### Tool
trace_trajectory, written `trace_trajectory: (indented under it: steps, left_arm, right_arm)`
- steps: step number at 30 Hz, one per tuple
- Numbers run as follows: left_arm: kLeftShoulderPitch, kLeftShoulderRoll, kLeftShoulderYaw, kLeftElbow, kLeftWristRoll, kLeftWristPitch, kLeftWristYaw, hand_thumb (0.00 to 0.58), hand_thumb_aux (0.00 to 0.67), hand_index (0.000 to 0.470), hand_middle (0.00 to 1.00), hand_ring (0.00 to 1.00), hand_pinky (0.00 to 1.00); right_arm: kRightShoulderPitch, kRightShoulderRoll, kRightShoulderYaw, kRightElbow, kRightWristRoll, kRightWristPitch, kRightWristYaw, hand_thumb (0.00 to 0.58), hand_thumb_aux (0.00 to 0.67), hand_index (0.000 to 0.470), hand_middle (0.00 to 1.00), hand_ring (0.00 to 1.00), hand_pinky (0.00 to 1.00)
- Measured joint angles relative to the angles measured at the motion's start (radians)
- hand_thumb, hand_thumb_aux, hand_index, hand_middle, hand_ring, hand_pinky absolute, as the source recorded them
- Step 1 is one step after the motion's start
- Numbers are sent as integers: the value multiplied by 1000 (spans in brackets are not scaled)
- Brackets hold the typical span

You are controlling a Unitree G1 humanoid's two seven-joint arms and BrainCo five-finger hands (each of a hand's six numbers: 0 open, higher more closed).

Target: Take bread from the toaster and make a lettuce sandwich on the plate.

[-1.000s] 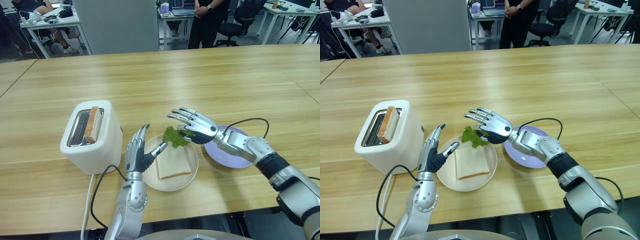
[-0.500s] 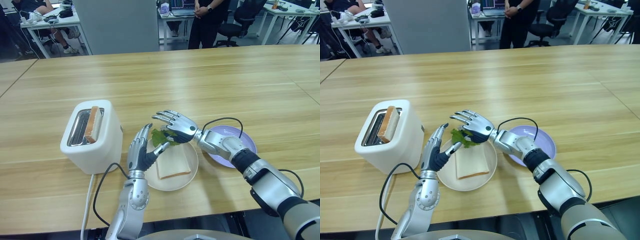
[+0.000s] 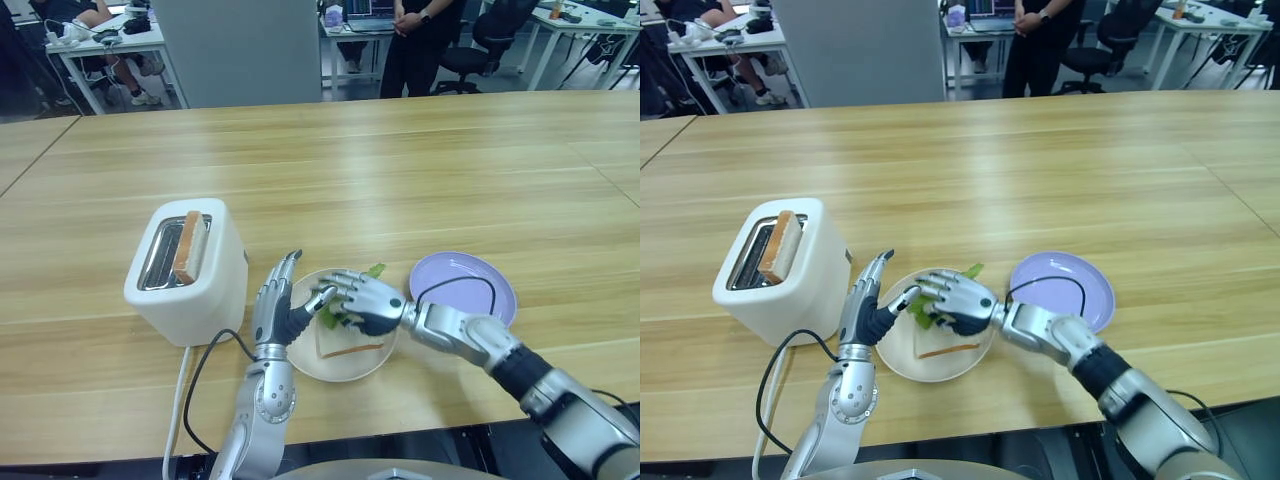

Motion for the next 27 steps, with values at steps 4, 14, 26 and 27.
trace_trajectory:
  steps: [4,14,26,27]
  left_arm:
    - [-1,0,1,0,-1,0,0,0,0,0,137,137,137]
    - [-6,17,3,2,-10,-1,-6,0,0,0,141,141,141]
    - [-8,22,9,-59,-4,0,-24,0,0,0,125,125,125]
    - [-4,23,13,-85,3,1,-27,0,0,0,114,114,114]
  right_arm:
    - [35,-12,-21,-67,21,26,90,540,494,339,0,0,0]
    - [90,28,-116,-83,159,129,268,0,0,0,0,0,0]
    - [199,177,-417,-219,820,388,557,0,0,0,0,0,0]
    - [215,177,-438,-241,856,406,572,0,0,0,0,0,0]
